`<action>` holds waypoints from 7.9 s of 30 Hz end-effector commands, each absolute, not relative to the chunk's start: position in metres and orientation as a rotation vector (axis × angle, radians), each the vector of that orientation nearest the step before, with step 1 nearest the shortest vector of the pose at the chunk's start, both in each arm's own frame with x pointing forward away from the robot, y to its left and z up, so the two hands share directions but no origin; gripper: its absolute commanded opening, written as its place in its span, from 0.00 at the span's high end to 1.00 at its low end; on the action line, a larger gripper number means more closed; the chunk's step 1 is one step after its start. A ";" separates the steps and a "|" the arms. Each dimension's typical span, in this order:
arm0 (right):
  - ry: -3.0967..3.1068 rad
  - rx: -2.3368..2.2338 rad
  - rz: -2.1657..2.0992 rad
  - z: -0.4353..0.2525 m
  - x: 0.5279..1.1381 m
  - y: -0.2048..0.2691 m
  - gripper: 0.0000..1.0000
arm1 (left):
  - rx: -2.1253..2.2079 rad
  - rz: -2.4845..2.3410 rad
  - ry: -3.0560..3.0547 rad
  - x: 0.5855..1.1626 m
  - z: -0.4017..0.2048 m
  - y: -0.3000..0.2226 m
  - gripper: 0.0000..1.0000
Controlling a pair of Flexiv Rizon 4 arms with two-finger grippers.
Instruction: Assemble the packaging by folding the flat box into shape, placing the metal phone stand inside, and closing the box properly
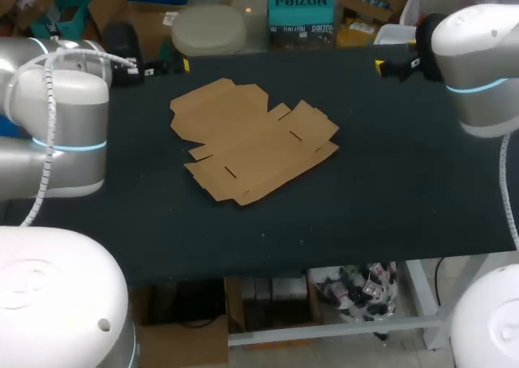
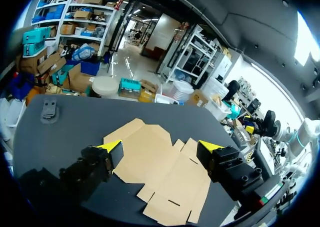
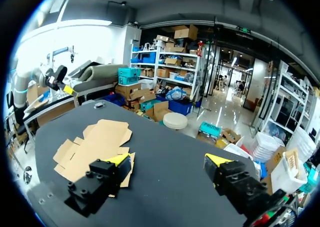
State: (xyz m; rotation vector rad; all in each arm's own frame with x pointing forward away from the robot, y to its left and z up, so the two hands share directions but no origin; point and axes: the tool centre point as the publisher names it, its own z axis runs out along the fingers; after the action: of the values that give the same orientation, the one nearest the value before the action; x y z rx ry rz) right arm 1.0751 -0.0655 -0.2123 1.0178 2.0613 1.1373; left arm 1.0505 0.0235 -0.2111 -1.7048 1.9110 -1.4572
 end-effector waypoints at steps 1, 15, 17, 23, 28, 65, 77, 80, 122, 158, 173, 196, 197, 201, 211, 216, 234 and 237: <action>2.342 1.205 0.794 -0.201 1.065 -0.073 0.00 | -1.942 -1.261 2.241 1.037 -0.204 0.025 0.00; 2.417 1.329 0.661 -0.209 1.053 -0.090 0.00 | -2.052 -1.247 2.274 1.025 -0.206 0.029 0.00; 2.417 1.329 0.661 -0.209 1.053 -0.090 0.00 | -2.052 -1.247 2.274 1.025 -0.206 0.029 0.00; 2.417 1.329 0.661 -0.209 1.053 -0.090 0.00 | -2.042 -1.225 2.303 1.025 -0.204 0.026 0.00; 2.494 1.367 0.622 -0.211 1.056 -0.094 0.00 | -2.220 -1.073 2.222 1.013 -0.203 0.023 0.00; 2.916 1.297 0.433 -0.274 1.050 -0.035 0.00 | -2.581 -0.811 2.199 0.947 -0.258 0.031 0.00; 3.018 1.270 0.423 -0.303 1.067 -0.008 0.00 | -2.552 -0.804 2.214 0.936 -0.261 0.030 0.00; 3.032 1.267 0.431 -0.309 1.068 -0.006 0.00 | -2.503 -0.822 2.216 0.932 -0.262 0.030 0.00; 3.304 1.396 0.292 -0.396 1.106 0.066 0.18 | -2.367 -0.822 2.122 0.920 -0.273 0.035 0.00; 3.062 1.947 0.689 -0.382 1.043 0.044 1.00 | -2.367 -0.822 2.122 0.920 -0.273 0.035 0.00; 2.959 2.081 0.665 -0.386 1.007 0.045 0.21 | -2.367 -0.822 2.122 0.920 -0.273 0.035 0.00; 3.050 2.002 0.544 -0.373 1.016 0.026 0.00 | -2.367 -0.822 2.122 0.920 -0.273 0.035 0.00; 3.026 2.070 0.510 -0.372 1.021 0.025 0.00 | -2.367 -0.822 2.122 0.920 -0.273 0.035 0.00; 3.054 2.113 0.397 -0.380 1.033 0.028 0.00 | -2.367 -0.822 2.122 0.920 -0.273 0.035 0.00; 3.155 2.140 0.381 -0.389 1.048 0.042 0.60 | -2.367 -0.822 2.122 0.920 -0.273 0.035 0.00; 3.201 2.129 0.357 -0.390 1.051 0.043 0.68 | -2.367 -0.822 2.122 0.920 -0.273 0.035 0.00; 3.260 2.159 0.468 -0.401 1.033 0.044 1.00 | -2.367 -0.822 2.122 0.920 -0.273 0.035 0.00; 3.224 2.198 0.554 -0.398 1.022 0.040 1.00 | -2.367 -0.822 2.122 0.920 -0.273 0.035 0.00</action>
State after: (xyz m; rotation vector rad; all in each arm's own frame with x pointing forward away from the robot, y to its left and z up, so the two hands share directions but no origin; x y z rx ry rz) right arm 1.0235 0.0460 -0.3984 2.1793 3.2106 0.5191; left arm 0.9201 0.0363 -0.2748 -2.3649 2.1237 -0.8385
